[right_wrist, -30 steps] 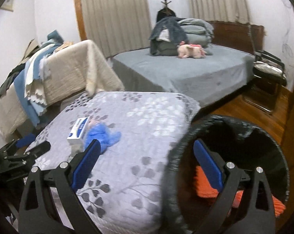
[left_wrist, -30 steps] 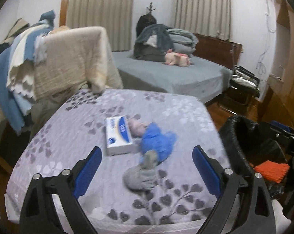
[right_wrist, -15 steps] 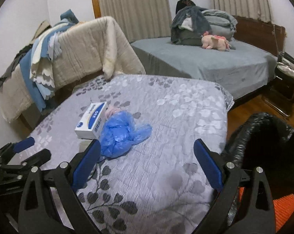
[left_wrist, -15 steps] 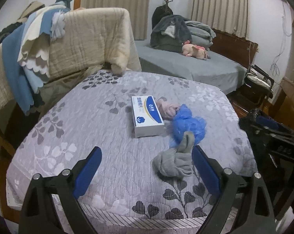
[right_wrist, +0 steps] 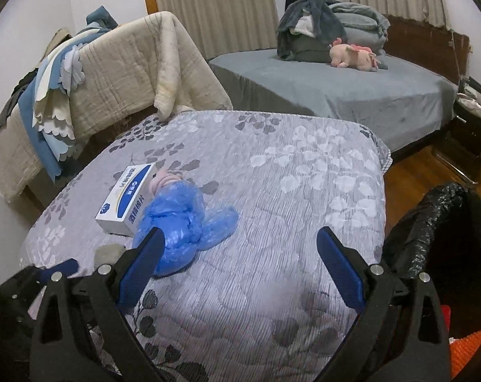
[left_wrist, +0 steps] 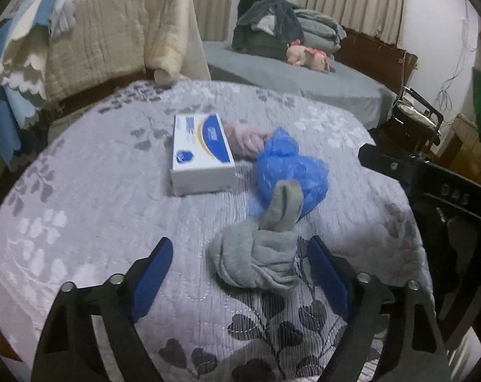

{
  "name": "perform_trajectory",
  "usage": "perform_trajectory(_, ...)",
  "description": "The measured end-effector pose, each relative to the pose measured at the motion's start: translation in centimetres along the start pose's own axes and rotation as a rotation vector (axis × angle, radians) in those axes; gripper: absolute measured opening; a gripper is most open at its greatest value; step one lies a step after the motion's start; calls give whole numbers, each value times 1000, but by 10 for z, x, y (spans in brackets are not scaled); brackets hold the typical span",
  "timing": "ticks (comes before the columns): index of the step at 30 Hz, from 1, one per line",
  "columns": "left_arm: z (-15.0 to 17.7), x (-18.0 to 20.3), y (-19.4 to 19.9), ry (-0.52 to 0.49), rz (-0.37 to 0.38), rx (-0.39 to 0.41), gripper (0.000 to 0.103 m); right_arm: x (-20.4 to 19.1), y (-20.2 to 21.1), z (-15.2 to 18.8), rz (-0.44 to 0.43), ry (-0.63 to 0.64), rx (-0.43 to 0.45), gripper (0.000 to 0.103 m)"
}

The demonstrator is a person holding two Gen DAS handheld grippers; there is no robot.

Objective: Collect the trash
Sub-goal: 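Grasp the grey sock with the left tool while the right tool grasps the blue bag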

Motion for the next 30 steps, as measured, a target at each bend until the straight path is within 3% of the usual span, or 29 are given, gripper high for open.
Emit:
perform_trajectory(4,4,-2,-14,26,33,-39,69,-1,-5,3,1,3,-16,93)
perform_trajectory(8,2,-3,-11,29,64,-23,45,-2,-8,4,-1,5,-22,93)
perform_trajectory(20,-20,-39,15,77,-5,71,43,-33,-18,0,-33,38,-32,93)
perform_trajectory(30,-31,-63,18,82,-49,85,43,-61,-36,-2,-42,59,-57,91)
Point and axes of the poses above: each gripper's, at about its wrist camera, not at the fingertips, and y roughly against the way its jaws point, x to its right, z to its underside, the point moved 2 cm from there along -y, roughly the way its jaws point, and after that the axes turned 2 degrees about z, right-handed, at the moved point
